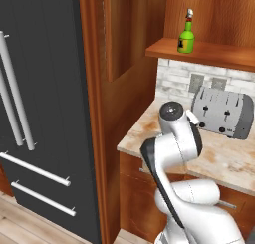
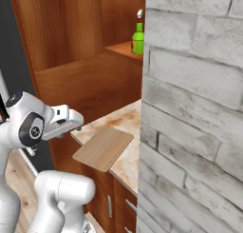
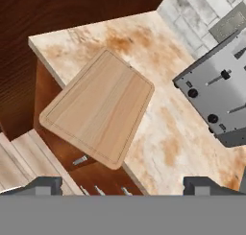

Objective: Move the cutting board and knife to the sink. Then move spray from the cabinet to the counter.

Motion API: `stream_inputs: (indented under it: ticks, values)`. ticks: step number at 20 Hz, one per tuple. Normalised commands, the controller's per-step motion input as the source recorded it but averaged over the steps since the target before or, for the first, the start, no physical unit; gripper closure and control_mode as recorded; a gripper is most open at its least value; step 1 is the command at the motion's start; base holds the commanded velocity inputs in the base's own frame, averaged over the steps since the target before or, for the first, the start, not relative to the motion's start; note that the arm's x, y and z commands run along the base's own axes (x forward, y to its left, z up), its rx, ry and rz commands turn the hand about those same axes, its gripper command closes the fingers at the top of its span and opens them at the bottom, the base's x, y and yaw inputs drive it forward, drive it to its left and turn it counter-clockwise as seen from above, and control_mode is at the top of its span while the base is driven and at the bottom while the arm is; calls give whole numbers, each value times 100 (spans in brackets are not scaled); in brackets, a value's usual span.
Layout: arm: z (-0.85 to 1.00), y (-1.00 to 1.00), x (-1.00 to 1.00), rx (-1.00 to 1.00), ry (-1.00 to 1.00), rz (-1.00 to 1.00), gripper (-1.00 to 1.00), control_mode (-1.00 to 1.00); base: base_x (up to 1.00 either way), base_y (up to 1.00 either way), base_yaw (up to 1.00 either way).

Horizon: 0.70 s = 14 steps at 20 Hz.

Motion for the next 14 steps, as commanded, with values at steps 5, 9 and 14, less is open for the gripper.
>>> stream_inputs:
  ticks: [5,9,14]
  values:
    - [-15,31,-44,-14,5,3,-100,-100,0,0,0]
    - [-45,20,-18,-12,-4,7,-100,-100,0,0,0]
    - [-48,25,3,-19,9,5,-100,-100,0,0,0]
